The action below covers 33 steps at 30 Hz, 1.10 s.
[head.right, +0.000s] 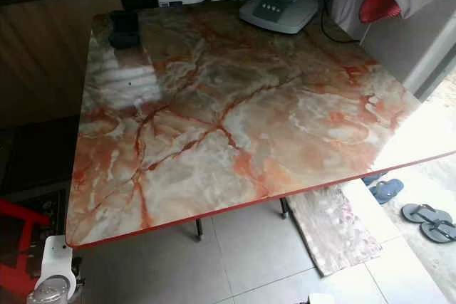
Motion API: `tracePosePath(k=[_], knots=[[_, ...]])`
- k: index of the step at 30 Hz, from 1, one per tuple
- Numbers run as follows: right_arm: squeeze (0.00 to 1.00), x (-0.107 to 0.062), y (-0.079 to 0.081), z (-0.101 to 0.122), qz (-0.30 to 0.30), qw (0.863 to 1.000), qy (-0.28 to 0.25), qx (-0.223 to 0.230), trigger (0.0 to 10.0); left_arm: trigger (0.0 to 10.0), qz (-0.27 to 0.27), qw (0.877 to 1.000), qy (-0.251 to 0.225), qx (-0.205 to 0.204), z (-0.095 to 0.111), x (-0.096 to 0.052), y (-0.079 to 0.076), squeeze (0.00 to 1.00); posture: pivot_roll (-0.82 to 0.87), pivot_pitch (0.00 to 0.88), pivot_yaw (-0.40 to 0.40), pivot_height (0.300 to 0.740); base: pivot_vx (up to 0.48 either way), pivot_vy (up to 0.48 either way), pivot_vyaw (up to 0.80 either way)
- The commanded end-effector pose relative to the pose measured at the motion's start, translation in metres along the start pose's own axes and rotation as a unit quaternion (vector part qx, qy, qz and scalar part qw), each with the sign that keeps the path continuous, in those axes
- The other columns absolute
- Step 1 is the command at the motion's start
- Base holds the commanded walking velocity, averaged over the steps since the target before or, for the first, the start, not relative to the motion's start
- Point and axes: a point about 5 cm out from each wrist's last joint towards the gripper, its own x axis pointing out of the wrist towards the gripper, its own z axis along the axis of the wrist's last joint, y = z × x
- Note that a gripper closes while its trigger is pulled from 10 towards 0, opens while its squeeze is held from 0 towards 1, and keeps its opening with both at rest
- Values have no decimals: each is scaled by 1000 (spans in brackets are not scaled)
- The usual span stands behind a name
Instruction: Restocking fridge
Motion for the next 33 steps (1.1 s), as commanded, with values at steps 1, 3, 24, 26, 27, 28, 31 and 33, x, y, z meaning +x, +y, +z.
tracePosePath(k=[1,3,24,26,27,28,31,33], knots=[[0,-1,1,-8,-3,1000,7,11,10000,10000,10,1000,26,4,-16,-3,1,0,118,97,-19,740,0,0,0],[0,-1,1,-9,-3,1000,7,11,10000,10000,12,999,39,-1,-22,-4,0,0,115,95,-19,740,0,0,0],[0,-3,-1,-14,-5,1000,6,16,10000,10000,4,995,93,28,-58,-15,4,0,102,82,-27,740,0,0,0],[0,-3,-1,-14,-6,1000,6,19,10000,10000,6,995,100,26,-60,-15,6,0,105,87,-28,740,0,261,0],[0,-3,-1,-13,-5,1000,6,19,10000,10000,7,995,101,23,-61,-15,6,0,104,92,-27,740,0,262,0],[0,-3,-1,-13,-6,1000,6,19,10000,10000,9,995,102,19,-61,-16,7,0,104,92,-27,740,0,266,0],[0,-3,-1,-13,-5,1000,6,21,10000,10000,9,994,106,20,-63,-16,8,0,99,99,-25,740,0,264,0],[0,-3,-1,-13,-5,1000,6,21,10000,10000,10,994,107,20,-64,-16,9,0,98,102,-23,740,0,264,0]])
